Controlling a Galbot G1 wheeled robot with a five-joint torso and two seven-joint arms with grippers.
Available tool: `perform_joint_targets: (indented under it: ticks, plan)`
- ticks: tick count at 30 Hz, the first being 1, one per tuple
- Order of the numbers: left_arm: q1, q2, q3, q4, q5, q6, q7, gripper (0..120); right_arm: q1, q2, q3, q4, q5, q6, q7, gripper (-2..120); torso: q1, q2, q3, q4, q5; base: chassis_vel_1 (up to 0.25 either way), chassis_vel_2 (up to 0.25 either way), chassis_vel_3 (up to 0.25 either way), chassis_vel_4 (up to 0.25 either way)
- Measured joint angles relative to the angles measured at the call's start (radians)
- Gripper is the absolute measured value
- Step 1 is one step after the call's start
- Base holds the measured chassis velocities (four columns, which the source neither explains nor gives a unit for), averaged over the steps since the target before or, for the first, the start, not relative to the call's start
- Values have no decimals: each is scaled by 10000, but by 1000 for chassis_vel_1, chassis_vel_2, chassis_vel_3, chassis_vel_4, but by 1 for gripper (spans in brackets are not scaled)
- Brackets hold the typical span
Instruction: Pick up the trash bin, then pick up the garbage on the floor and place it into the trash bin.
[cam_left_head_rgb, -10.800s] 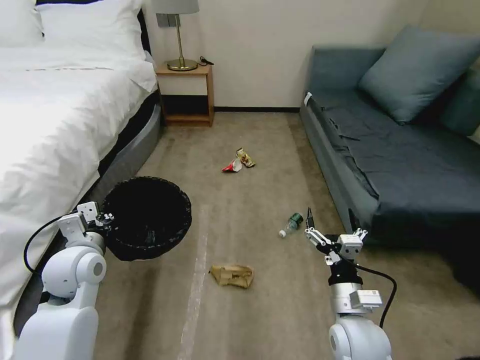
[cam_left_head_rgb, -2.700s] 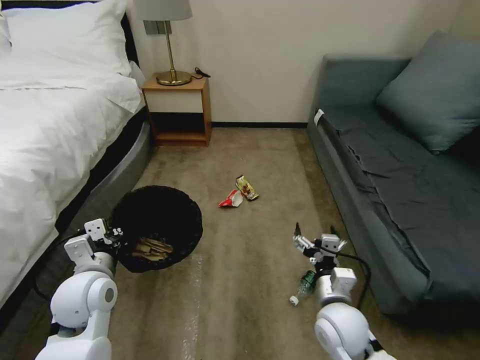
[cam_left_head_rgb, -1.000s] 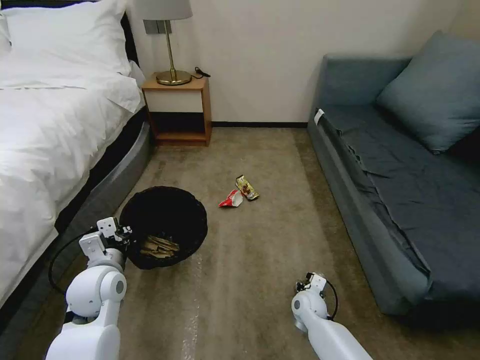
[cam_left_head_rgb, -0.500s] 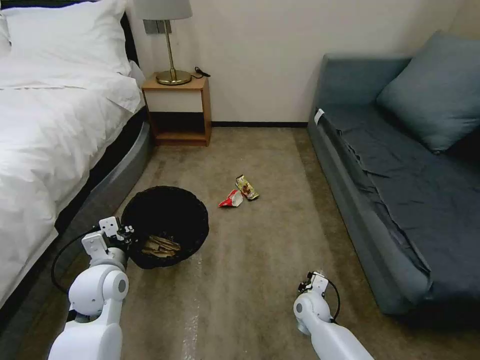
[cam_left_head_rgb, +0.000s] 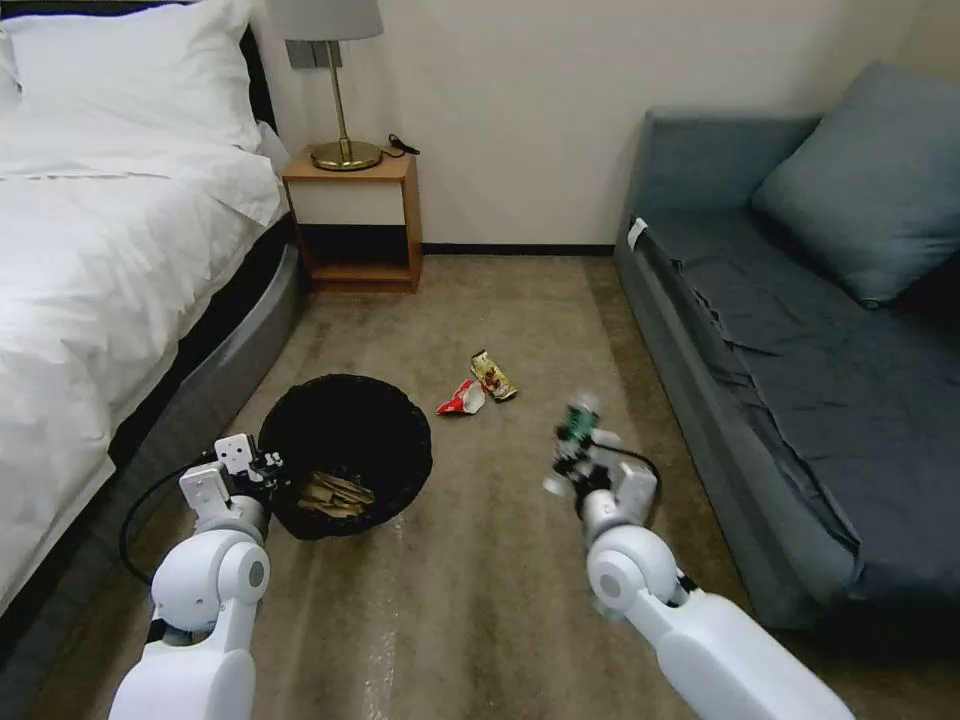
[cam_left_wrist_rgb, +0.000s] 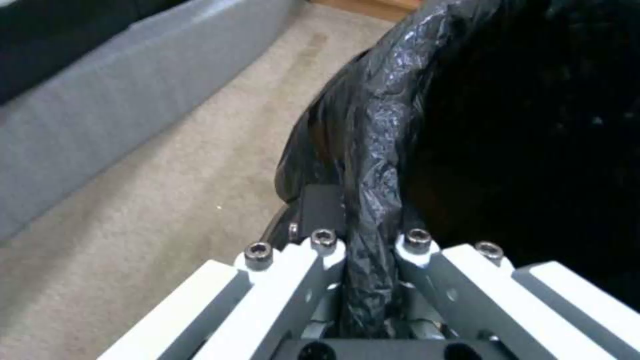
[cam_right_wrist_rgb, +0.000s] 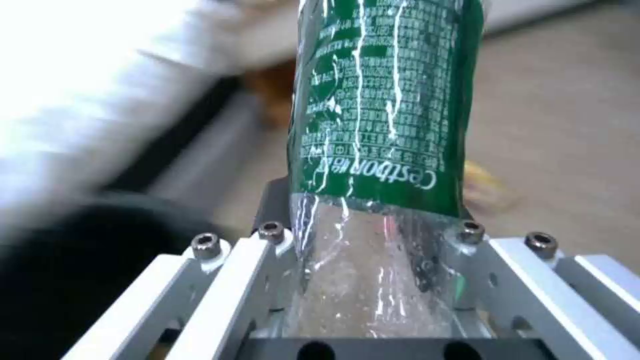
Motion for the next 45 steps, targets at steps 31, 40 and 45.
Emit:
perform_joint_targets:
  ticks: [31, 40, 45]
  plan:
    - [142, -209, 398, -389, 58, 147, -20, 3, 2700, 2187, -4325, -2509, -163, 193, 18, 73, 0, 0, 0, -1, 10, 0, 0, 0, 0]
    - [134, -192, 363, -372, 29, 148, -17, 3, 2622, 2161, -3910, -2302, -378, 150, 48, 99, 0, 0, 1, 0, 10, 0, 0, 0, 0]
    - [105, -137, 284, -345, -14, 143, -15, 3, 2586, 1725, -2234, -1693, -1159, 208, -446, 100, 0, 0, 0, 2, 11, 0, 0, 0, 0]
